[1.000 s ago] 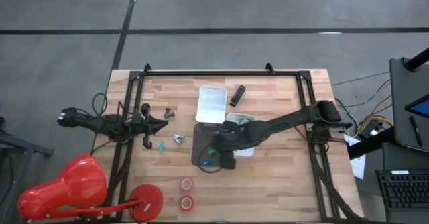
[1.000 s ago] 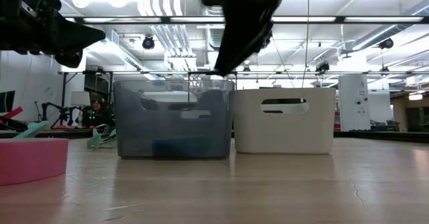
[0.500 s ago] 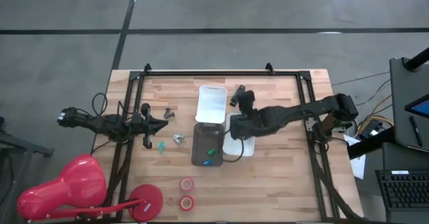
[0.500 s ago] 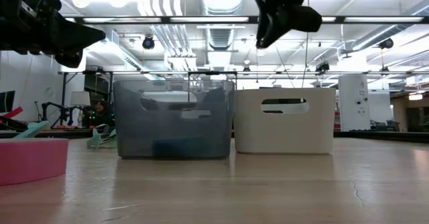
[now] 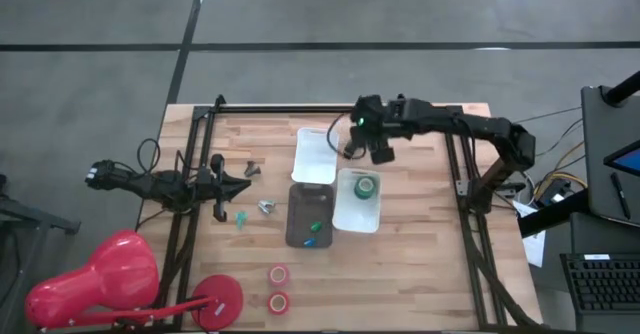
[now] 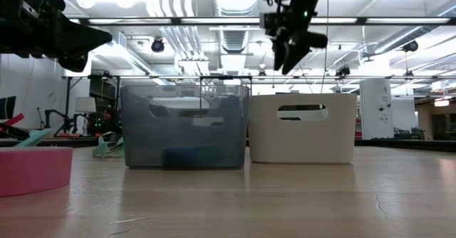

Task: Pick and place Stapler, Stapler remover, tape
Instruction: Put the black stapler into the black bin

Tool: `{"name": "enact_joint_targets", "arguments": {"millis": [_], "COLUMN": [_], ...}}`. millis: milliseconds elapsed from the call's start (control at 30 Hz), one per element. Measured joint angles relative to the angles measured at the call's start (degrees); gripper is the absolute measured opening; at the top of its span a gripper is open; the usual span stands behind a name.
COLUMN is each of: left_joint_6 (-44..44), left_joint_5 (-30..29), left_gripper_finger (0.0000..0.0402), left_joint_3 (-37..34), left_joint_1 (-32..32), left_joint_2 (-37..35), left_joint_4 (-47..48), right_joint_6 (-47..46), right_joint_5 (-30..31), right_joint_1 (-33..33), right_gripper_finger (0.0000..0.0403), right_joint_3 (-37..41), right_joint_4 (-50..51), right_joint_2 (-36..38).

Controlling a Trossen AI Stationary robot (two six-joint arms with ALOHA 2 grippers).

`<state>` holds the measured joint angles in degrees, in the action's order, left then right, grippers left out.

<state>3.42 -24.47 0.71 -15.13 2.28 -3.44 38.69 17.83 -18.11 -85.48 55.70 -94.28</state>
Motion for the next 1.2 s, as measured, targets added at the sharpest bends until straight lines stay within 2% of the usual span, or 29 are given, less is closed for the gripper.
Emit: {"name": "enact_joint_targets", "arguments": {"millis": [100, 233, 467, 833, 1033, 1200], "left_joint_6": [0.0, 0.0, 0.01, 0.02, 0.0, 0.0], "left_joint_5": [0.0, 0.0, 0.0, -0.02, 0.0, -0.02], "left_gripper_finger": [0.0023, 0.0023, 0.0023, 0.0023, 0.0023, 0.0023], "left_joint_3": [0.0, 0.0, 0.0, 0.0, 0.0, 0.0], "left_joint_1": [0.0, 0.02, 0.01, 0.02, 0.01, 0.02], "left_joint_2": [0.0, 0.0, 0.02, 0.02, 0.02, 0.02], "left_joint_4": [0.0, 0.02, 0.0, 0.0, 0.0, 0.02], "right_joint_6": [5.39, 9.31, 11.97, 11.52, 11.85, 11.9], "right_joint_5": [-0.68, -6.44, -13.27, -13.85, -13.65, -17.54], "right_joint_1": [-3.77, -8.92, -14.88, -15.76, -15.8, -15.78], "right_gripper_finger": [0.0239, 0.0265, 0.0272, 0.0267, 0.0265, 0.0251], "right_joint_3": [0.27, 0.27, 0.43, -0.15, -0.23, -0.21], "right_joint_4": [-2.81, -7.9, -9.23, -11.29, -11.47, -11.51], "right_joint_2": [-1.03, -3.54, -10.54, -20.93, -21.86, -22.88]}}
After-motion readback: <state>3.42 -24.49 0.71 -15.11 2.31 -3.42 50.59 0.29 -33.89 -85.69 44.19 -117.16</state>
